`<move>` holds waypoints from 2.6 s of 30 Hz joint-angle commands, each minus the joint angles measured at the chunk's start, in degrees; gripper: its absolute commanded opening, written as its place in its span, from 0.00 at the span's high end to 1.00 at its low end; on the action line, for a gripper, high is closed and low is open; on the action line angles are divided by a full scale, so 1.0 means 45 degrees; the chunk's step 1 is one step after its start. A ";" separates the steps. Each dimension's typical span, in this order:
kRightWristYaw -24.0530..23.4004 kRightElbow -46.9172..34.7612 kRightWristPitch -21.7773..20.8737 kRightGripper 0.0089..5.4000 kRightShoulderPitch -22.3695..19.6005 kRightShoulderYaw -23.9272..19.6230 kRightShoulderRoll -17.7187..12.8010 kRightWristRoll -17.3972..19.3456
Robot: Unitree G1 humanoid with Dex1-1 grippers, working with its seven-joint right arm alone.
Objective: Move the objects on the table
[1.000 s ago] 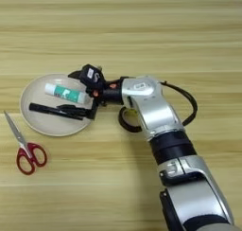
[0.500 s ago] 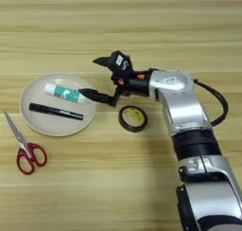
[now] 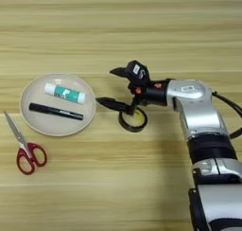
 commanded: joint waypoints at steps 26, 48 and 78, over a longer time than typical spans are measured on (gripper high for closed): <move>0.0254 0.1406 -0.1452 0.01 0.0227 0.0087 -0.1909 -0.1126; 0.0125 0.2180 -0.1888 0.25 0.0092 0.0357 -0.1708 -0.1545; 0.0403 0.0467 -0.1669 0.25 -0.0411 -0.0023 -0.1895 -0.0964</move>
